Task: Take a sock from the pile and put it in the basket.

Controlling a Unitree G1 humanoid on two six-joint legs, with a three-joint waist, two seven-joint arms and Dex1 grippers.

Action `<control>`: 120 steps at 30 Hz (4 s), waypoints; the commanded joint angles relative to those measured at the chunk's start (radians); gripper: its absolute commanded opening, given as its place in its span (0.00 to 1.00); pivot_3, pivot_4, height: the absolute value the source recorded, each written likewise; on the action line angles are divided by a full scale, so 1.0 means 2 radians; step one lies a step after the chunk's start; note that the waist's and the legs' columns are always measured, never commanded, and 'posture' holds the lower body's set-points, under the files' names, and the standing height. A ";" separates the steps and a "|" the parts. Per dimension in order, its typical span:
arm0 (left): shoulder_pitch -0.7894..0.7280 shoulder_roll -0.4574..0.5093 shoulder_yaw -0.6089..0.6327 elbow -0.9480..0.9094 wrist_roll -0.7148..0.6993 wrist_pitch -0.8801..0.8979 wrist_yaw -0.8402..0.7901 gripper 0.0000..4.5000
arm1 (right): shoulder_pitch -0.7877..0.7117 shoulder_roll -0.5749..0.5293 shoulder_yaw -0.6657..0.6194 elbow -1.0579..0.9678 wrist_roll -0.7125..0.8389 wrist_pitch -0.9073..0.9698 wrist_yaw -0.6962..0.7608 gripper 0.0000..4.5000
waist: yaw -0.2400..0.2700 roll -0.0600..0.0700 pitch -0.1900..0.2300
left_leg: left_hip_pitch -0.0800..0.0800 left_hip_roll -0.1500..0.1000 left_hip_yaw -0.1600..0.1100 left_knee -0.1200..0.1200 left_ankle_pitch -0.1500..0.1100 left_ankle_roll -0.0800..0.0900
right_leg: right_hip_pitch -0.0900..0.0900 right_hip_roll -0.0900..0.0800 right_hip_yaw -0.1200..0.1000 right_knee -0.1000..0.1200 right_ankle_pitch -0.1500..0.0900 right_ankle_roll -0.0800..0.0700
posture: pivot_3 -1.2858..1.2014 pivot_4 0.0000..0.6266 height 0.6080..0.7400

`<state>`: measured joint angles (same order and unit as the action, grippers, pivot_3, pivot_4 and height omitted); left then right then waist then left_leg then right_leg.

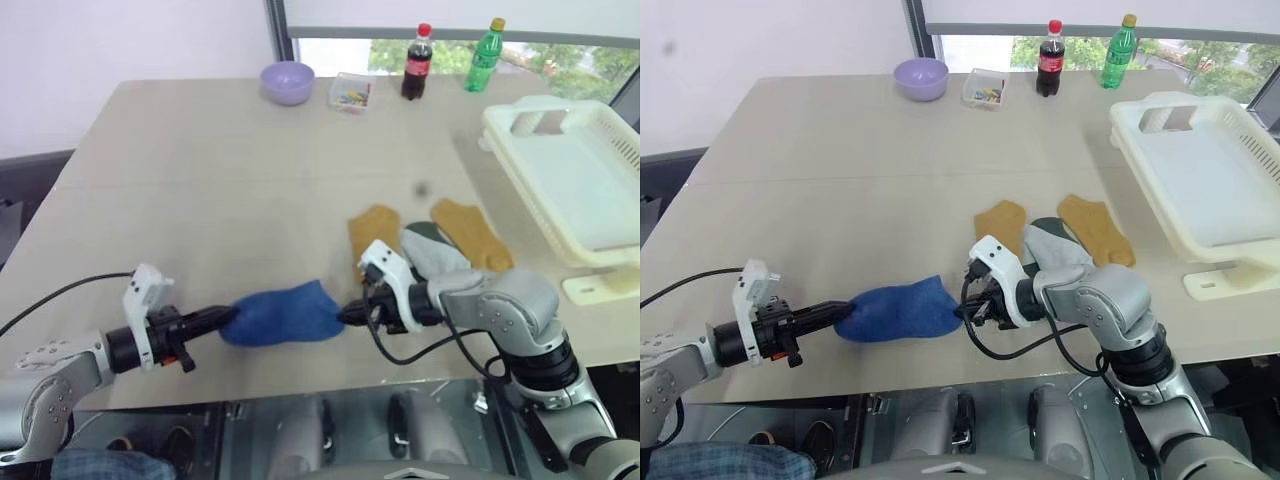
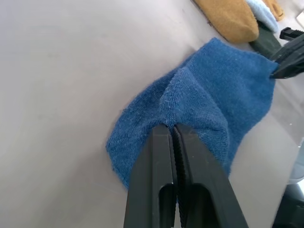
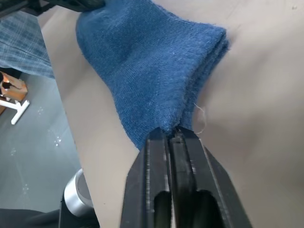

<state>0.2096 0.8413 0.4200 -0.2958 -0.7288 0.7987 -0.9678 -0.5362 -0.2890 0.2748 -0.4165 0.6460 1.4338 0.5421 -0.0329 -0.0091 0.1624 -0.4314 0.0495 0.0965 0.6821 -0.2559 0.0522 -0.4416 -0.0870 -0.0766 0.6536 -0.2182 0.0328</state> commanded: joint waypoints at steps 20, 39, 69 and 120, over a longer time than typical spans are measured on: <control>-0.012 0.001 -0.031 0.031 0.031 -0.047 -0.012 0.00 | -0.042 -0.018 0.118 0.074 -0.136 -0.418 0.168 0.51 | 0.000 0.000 0.000 | 0.000 0.000 0.000 0.000 0.000 -0.001 | 0.000 0.001 0.000 0.000 0.000 0.001 | 0.52 0.24 0.95; -0.044 -0.001 -0.037 0.065 0.019 -0.012 -0.002 0.99 | -0.022 0.016 0.172 0.223 -0.268 -0.539 0.194 0.53 | -0.001 0.000 0.000 | 0.001 0.000 0.000 0.000 0.001 -0.002 | 0.000 0.001 0.000 0.002 0.000 0.000 | 0.52 0.24 0.95; -0.169 -0.030 -0.087 0.164 -0.113 0.209 -0.094 0.99 | -0.022 0.031 0.154 0.266 -0.319 -0.561 0.185 0.53 | 0.000 0.002 -0.003 | 0.008 0.000 0.001 0.000 0.001 -0.001 | 0.006 0.000 0.001 0.002 -0.001 -0.002 | 0.52 0.24 0.95; -0.036 -0.042 -0.144 0.043 0.103 -0.227 -0.099 0.99 | -0.018 0.029 0.153 0.268 -0.342 -0.547 0.182 0.53 | 0.004 0.003 -0.003 | 0.008 0.000 0.000 -0.005 -0.001 -0.004 | 0.004 -0.006 0.002 0.001 -0.002 -0.004 | 0.52 0.24 0.95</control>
<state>0.1323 0.7639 0.1330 -0.2103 -0.5706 0.4422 -1.1650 -0.5873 -0.2168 0.5806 0.1035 -0.0090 0.3171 0.9184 -0.0246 -0.0041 0.1566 -0.4146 0.0494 0.0958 0.6720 -0.2573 0.0444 -0.4334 -0.0981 -0.0730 0.6545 -0.2229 0.0244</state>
